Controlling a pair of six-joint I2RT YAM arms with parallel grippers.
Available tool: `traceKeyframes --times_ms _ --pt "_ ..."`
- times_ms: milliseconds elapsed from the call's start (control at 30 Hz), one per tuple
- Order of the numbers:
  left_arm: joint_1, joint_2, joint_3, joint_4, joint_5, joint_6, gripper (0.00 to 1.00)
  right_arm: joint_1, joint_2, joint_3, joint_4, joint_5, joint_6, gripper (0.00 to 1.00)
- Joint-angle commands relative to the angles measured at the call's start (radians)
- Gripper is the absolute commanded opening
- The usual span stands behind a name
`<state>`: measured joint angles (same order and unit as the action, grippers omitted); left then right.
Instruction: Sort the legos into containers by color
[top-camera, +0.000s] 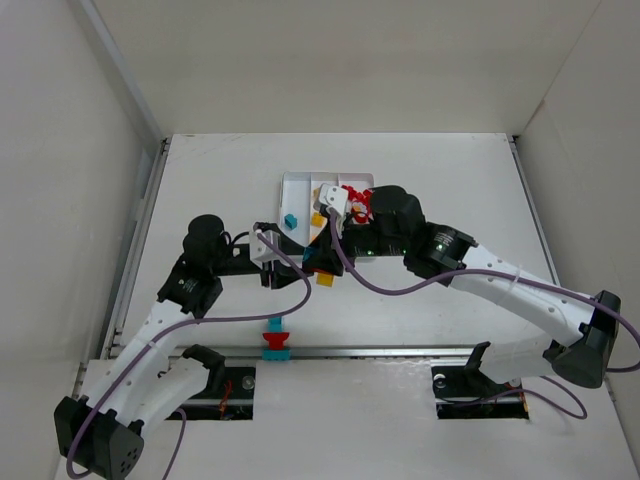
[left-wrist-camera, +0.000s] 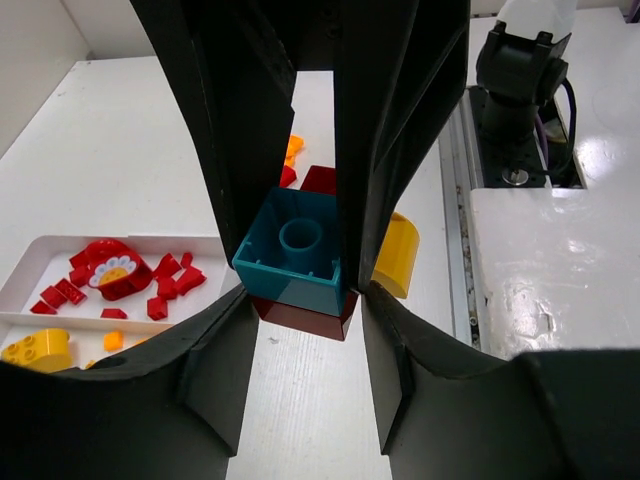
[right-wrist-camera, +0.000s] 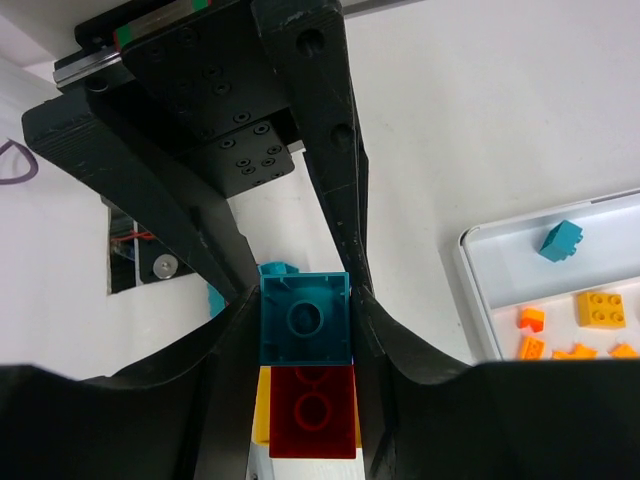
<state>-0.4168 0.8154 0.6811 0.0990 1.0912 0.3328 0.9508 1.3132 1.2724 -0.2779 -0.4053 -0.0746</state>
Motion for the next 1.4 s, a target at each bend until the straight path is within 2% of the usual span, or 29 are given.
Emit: traceKeyframes --times_ms 0,67,200,233,300,333,567,900,1033,1067,1133,1233,1267,1367 --pt "-0.002 -0.01 0.043 0.001 0.024 0.017 0.41 0.006 -0.026 0.005 0.069 -0.017 -0.024 0.0" --pt "-0.002 -0.01 0.043 0.001 0.015 0.017 0.38 0.006 -0.026 0.005 0.069 -0.017 -0.024 0.0" --pt "-0.002 -0.01 0.034 0.037 0.004 -0.021 0.26 0.006 -0.026 0.005 0.069 -0.017 -0.024 0.0" --pt "-0.002 -0.01 0.034 0.038 0.004 -0.041 0.16 0.006 -0.026 -0.004 0.069 -0.006 -0.024 0.0" --pt "-0.002 -0.01 0.034 0.038 0.004 -0.041 0.03 0.006 -0.026 -0.004 0.069 0.003 -0.024 0.0" --pt "-0.002 -0.01 0.023 0.038 -0.031 -0.073 0.0 0.006 -0.026 -0.004 0.069 0.003 -0.024 0.0" --pt "-0.002 -0.024 -0.09 -0.008 -0.23 -0.153 0.0 0.006 -0.016 -0.004 0.101 0.169 -0.014 0.0" --pt "-0.002 -0.117 -0.218 -0.007 -0.327 -0.259 0.0 0.006 0.113 0.059 0.111 0.284 0.016 0.0" --pt "-0.002 -0.16 -0.239 0.004 -0.41 -0.294 0.0 0.006 0.214 0.105 0.111 0.514 0.091 0.0" --pt "-0.002 -0.182 -0.239 0.004 -0.439 -0.307 0.0 -0.004 0.245 0.125 0.111 0.624 0.114 0.0" --pt "-0.002 -0.205 -0.248 0.004 -0.544 -0.334 0.0 -0.024 0.348 0.203 0.111 0.707 0.194 0.0" --pt "-0.002 -0.248 -0.249 0.004 -0.666 -0.392 0.0 -0.107 0.499 0.342 0.1 0.627 0.315 0.0" --pt "-0.002 -0.257 -0.258 -0.007 -0.762 -0.409 0.0 -0.131 0.539 0.384 0.089 0.582 0.344 0.0" --pt "-0.002 -0.266 -0.267 -0.007 -0.926 -0.477 0.0 -0.21 0.685 0.531 0.054 0.485 0.435 0.0"
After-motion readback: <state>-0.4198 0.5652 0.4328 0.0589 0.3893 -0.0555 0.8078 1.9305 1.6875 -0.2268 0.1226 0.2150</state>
